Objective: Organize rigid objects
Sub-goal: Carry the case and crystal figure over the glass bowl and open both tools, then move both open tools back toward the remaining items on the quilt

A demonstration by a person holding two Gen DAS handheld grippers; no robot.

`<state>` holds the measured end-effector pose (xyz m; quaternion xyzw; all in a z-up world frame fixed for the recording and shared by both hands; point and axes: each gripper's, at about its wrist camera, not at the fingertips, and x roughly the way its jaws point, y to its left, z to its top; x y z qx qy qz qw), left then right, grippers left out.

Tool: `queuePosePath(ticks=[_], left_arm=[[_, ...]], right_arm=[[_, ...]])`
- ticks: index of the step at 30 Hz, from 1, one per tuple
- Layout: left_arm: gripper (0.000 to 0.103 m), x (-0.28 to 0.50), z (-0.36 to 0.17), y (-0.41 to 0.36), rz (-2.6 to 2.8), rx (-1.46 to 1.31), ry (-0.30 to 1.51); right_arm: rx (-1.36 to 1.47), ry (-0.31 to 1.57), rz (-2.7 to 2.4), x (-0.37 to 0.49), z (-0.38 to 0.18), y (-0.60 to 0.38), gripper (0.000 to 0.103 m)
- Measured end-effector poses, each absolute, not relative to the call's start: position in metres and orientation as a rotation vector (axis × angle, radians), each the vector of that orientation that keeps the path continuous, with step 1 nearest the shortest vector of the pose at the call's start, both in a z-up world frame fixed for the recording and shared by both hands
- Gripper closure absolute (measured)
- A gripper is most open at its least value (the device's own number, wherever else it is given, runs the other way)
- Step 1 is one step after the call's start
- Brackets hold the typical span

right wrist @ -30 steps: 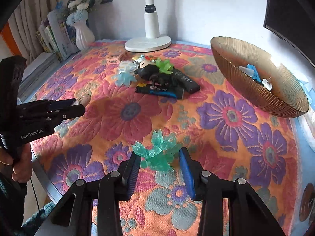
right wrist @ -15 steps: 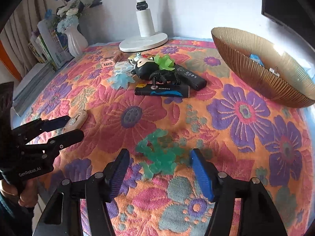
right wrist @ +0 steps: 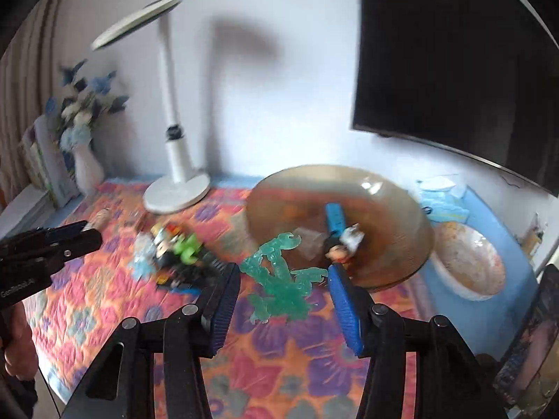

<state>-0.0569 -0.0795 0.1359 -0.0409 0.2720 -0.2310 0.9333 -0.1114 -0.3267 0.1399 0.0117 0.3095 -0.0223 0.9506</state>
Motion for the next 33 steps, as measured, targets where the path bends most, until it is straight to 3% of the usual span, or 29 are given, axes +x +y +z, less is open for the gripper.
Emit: queuePosePath(ticks=[4,12,13,15,17,21,27,29,33], left_arm=[[0.072,-0.017,0.156,-0.139,-0.517,-0.055,0.547],[0.071,0.028,0.095,-0.239,-0.591,0.036,0.765],[0.067,0.03,0.092,-0.243,-0.598,0.033,0.781],[0.044,0.031,0.092,-0.244,-0.604,0.022,0.803],[0.036,0.025,0.103,-0.228,-0.587,-0.002,0.753],[0.022,0.008,0.137,-0.167,-0.539,-0.098,0.645],[0.019,-0.03,0.162,-0.076,-0.37,-0.152,0.544],[0.015,-0.038,0.156,-0.05,-0.311,-0.16,0.543],[0.014,-0.049,0.119,0.002,-0.202,-0.209,0.576]], right_arm=[[0.153,0.67,-0.144,-0.082,0.16,-0.384,0.052],[0.219,0.895,-0.213,-0.031,0.112,-0.422,0.052],[0.211,0.894,-0.227,-0.029,0.11,-0.422,0.052],[0.203,0.879,-0.23,-0.031,0.111,-0.422,0.049],[0.211,0.84,-0.234,-0.04,0.119,-0.425,0.041],[0.254,0.727,-0.219,-0.065,0.143,-0.43,0.04],[0.292,0.65,-0.024,-0.087,0.169,-0.38,0.037],[0.272,0.641,0.065,-0.092,0.168,-0.348,0.023],[0.21,0.669,0.224,-0.093,0.139,-0.282,0.019]])
